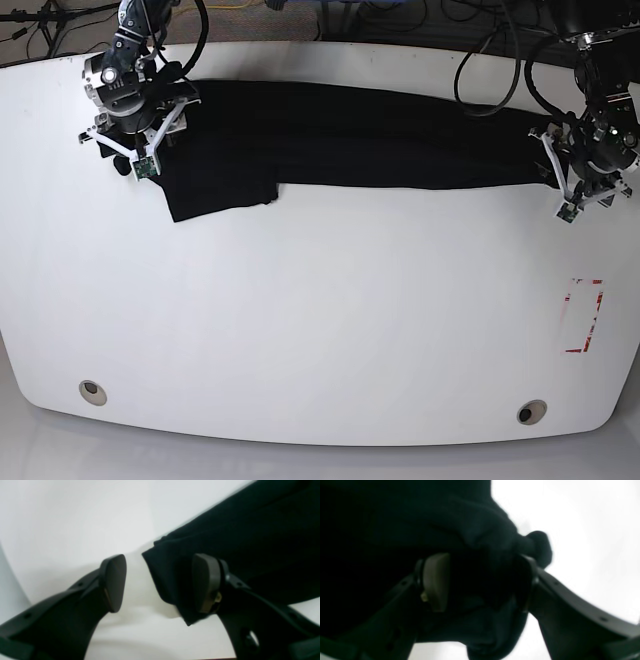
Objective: Fold the T-shirt properly
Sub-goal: 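Lift the grasped edge with both grippers and fold it over the shirt, then lay the folded edge down with both grippers and release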
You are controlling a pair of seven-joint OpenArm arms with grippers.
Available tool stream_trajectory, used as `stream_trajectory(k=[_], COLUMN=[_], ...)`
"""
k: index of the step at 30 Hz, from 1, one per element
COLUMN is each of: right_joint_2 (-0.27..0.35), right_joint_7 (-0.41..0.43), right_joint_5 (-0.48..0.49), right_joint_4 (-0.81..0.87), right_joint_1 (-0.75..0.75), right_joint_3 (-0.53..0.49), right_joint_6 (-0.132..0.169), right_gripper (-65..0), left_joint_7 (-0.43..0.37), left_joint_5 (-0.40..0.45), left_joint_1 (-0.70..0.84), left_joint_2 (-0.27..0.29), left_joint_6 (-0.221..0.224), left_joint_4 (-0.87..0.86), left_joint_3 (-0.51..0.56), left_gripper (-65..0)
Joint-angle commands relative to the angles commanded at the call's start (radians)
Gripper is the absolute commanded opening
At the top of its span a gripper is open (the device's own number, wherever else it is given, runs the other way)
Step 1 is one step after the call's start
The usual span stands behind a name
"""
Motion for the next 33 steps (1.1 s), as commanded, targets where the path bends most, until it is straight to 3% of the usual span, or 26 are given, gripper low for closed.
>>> stream_trajectory(k=[4, 9, 13, 18, 21, 23, 25, 27, 30, 33], right_joint_2=[-0.017, -0.021, -0.031, -0.058, -0.058, -0.058, -0.057, -0.057, -0.057, -0.054], right_joint_7=[0.0, 0.0, 0.0, 0.0, 0.0, 0.003, 0.005, 0.005, 0.005, 0.006], right_joint_5=[0.0, 0.002, 0.002, 0.002, 0.002, 0.002, 0.002, 0.002, 0.002, 0.002], right_joint_4=[-0.002, -0.005, -0.008, -0.023, -0.049, -0.063, -0.068, -0.061, -0.041, -0.046], right_joint_1=[0.034, 0.071, 0.103, 0.115, 0.107, 0.092, 0.071, 0.04, 0.003, -0.017], right_joint_3=[-0.002, -0.002, -0.002, -0.002, 0.0, 0.0, 0.0, 0.0, 0.0, 0.0], right_joint_6=[0.0, 0.0, 0.0, 0.0, 0.0, 0.0, 0.0, 0.0, 0.0, 0.0], right_gripper=[-27.3, -27.3, -27.4, -37.4, -49.5, -55.6, -61.7, -63.6, -63.4, -63.4], left_joint_7=[0.055, 0.164, 0.184, 0.189, 0.186, 0.184, 0.183, 0.184, 0.183, 0.181], left_joint_5=[-0.005, -0.078, -0.098, -0.063, -0.031, -0.02, -0.012, -0.011, -0.011, -0.009], left_joint_1=[-0.061, -0.17, -0.221, -0.218, -0.173, -0.146, -0.112, -0.078, -0.023, 0.012], left_joint_2=[0.011, 0.052, 0.084, 0.133, 0.141, 0.14, 0.138, 0.137, 0.135, 0.112], left_joint_6=[0.0, 0.0, 0.0, 0.0, 0.0, 0.0, 0.0, 0.0, 0.0, 0.0], left_joint_4=[0.064, 0.095, 0.078, 0.009, -0.015, -0.023, -0.026, -0.018, -0.006, -0.009], left_joint_3=[0.0, -0.006, -0.006, 0.0, 0.0, -0.002, -0.008, -0.031, -0.083, -0.115], left_gripper=[-26.0, -26.0, -26.0, -26.0, -26.9, -31.0, -39.3, -50.4, -60.7, -61.1])
